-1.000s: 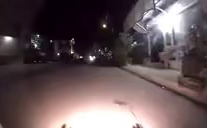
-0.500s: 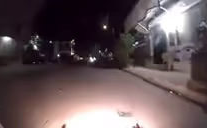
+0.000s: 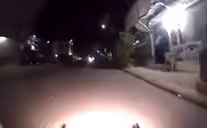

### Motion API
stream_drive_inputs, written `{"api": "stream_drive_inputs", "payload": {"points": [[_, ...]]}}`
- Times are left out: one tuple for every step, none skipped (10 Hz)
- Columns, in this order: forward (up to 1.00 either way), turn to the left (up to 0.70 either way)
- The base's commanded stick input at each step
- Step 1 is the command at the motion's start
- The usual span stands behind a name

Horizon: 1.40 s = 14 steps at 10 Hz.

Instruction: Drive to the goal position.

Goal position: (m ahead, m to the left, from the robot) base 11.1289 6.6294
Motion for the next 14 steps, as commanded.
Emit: {"api": "stream_drive_inputs", "payload": {"points": [[0.60, 0.00], [0.60, 0.00], [0.60, 0.00], [0.60, 0.00], [0.60, 0.00], [0.60, 0.00], [0.60, 0.00], [0.60, 0.00], [0.60, 0.00], [0.60, 0.00], [0.60, 0.00], [0.60, 0.00], [0.60, 0.00], [0.60, 0.00]]}}
